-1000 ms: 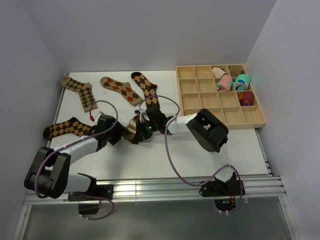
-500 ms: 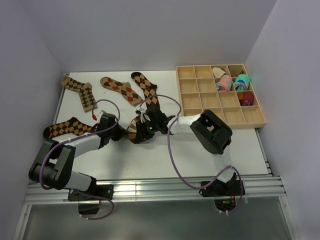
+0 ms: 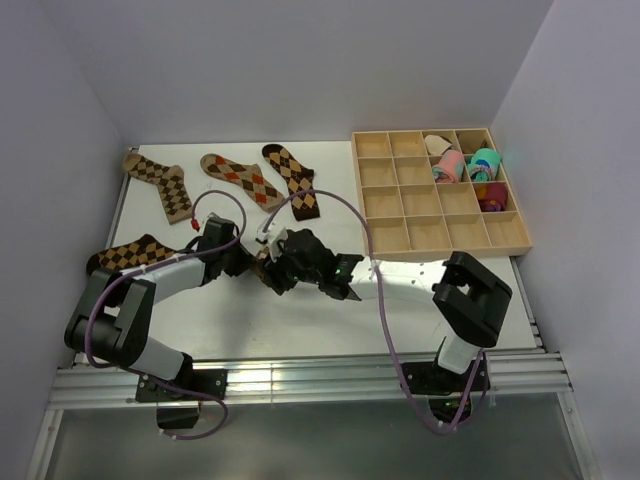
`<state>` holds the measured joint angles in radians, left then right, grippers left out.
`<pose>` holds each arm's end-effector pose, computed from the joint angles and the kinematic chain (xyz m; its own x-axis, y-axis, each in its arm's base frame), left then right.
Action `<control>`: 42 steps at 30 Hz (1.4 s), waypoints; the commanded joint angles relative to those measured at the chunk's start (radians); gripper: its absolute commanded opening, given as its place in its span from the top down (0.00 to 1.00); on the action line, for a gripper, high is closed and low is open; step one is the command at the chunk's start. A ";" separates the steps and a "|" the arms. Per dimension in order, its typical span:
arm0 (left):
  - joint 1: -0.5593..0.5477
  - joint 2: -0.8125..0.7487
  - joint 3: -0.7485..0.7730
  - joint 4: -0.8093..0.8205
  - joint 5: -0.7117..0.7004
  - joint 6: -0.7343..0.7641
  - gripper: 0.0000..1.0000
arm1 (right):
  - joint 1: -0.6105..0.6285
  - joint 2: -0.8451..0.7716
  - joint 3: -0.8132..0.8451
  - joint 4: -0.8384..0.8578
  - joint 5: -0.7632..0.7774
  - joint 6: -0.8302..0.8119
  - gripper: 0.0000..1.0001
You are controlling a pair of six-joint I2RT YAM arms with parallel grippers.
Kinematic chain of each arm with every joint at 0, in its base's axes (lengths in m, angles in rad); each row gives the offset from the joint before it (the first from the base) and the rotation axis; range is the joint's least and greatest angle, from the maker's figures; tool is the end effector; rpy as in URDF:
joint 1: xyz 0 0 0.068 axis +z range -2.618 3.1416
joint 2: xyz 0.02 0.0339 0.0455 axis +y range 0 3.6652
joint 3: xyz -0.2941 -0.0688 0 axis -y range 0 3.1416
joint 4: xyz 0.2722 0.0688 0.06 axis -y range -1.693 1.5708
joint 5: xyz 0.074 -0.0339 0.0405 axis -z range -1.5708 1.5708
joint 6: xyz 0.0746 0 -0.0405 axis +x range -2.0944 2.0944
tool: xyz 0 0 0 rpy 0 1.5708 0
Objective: Roll the socks
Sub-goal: Roll the sock at the center of the board.
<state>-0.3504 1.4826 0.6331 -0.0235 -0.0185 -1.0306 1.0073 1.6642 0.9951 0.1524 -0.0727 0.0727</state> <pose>0.2957 -0.1066 0.1278 -0.6549 -0.6736 -0.3426 -0.4464 0.7107 -0.5437 0.2236 0.3640 0.2112 -0.3269 -0.3817 -0.8645 -0.8554 0.5084 0.0989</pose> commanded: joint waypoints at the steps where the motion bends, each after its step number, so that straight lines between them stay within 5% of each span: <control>1: -0.002 0.025 0.019 -0.079 0.009 0.058 0.96 | 0.028 0.025 0.034 0.049 0.120 -0.143 0.43; 28: -0.004 0.044 0.034 -0.070 0.068 0.058 0.89 | 0.063 0.302 0.100 -0.007 0.103 -0.140 0.44; 30: -0.004 0.038 0.034 -0.070 0.068 0.053 0.88 | 0.066 0.312 0.105 -0.013 0.106 -0.131 0.49; 33: -0.005 0.016 0.034 -0.081 0.054 0.047 0.84 | 0.065 0.315 0.097 -0.008 0.105 -0.110 0.77; 36: -0.004 -0.021 0.025 -0.092 0.031 0.035 0.80 | 0.059 0.299 0.083 -0.005 0.088 -0.074 0.95; 42: -0.004 -0.114 -0.024 -0.084 -0.006 -0.009 0.62 | 0.001 0.273 0.039 0.012 -0.085 0.061 1.00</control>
<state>-0.3485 1.4322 0.6365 -0.0830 -0.0132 -1.0031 1.0325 1.9377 1.0794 0.2035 0.0017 0.0257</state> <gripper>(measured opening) 0.355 0.058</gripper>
